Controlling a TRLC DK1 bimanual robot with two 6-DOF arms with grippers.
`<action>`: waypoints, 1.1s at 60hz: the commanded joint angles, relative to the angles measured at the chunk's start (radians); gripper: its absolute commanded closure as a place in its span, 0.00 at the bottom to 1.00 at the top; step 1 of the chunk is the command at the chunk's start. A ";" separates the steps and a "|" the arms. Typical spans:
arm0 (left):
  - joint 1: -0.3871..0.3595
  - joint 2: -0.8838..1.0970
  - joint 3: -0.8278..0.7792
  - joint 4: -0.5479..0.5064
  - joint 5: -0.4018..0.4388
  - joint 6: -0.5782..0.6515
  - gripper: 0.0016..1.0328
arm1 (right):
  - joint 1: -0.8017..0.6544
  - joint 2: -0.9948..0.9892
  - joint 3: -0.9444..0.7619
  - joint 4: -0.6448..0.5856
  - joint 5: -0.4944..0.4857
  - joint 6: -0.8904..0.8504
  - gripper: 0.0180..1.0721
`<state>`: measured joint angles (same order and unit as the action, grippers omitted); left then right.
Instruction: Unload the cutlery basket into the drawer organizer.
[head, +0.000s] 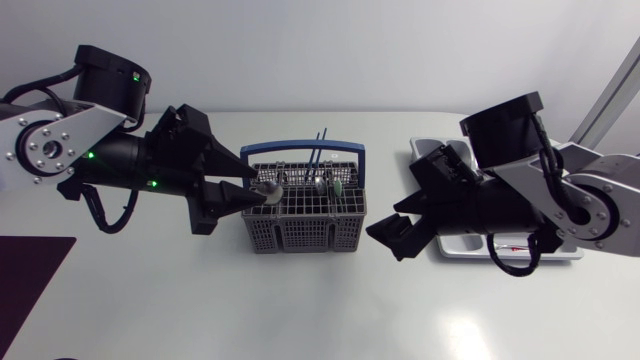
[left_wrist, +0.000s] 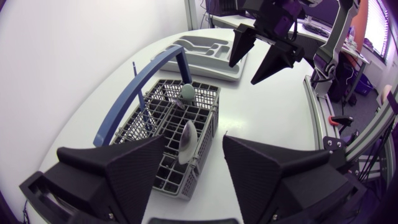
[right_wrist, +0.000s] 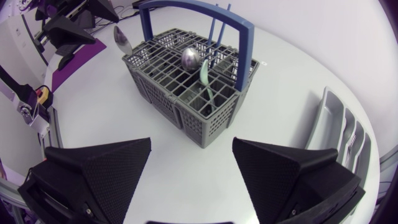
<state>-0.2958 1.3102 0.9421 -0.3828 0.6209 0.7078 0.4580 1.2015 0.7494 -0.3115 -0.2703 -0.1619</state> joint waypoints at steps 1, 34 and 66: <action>0.003 0.029 -0.022 0.010 0.017 0.028 0.36 | 0.019 -0.013 -0.010 0.008 -0.021 -0.013 0.10; -0.008 0.162 0.060 0.010 0.051 0.039 0.75 | 0.093 0.078 0.038 0.063 -0.021 -0.007 0.10; 0.017 0.258 0.162 -0.088 0.131 0.035 0.93 | 0.108 0.129 0.056 0.088 -0.018 -0.011 0.10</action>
<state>-0.2909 1.5425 1.0565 -0.4351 0.7292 0.7273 0.5579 1.3109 0.7910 -0.2344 -0.2878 -0.1623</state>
